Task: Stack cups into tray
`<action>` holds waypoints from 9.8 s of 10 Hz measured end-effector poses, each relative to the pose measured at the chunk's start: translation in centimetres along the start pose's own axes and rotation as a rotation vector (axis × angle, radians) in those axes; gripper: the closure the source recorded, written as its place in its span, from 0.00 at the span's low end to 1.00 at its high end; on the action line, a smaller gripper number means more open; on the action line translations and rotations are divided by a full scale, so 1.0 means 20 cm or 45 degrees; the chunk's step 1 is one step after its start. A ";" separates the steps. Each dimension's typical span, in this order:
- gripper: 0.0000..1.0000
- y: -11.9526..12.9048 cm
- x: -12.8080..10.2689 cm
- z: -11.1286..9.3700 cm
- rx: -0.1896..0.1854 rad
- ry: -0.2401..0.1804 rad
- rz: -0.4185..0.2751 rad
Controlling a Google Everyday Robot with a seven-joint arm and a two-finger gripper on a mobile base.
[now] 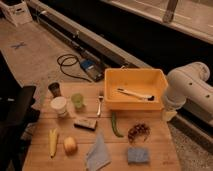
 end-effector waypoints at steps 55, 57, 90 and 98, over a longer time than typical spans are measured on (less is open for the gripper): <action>0.35 -0.65 -2.17 0.41 -0.043 -0.412 -0.876; 0.35 -0.65 -2.17 0.43 -0.063 -0.413 -0.880; 1.00 -0.63 -2.41 -0.04 0.272 -0.340 -0.914; 1.00 -0.46 -2.68 -0.03 0.197 -0.538 -1.120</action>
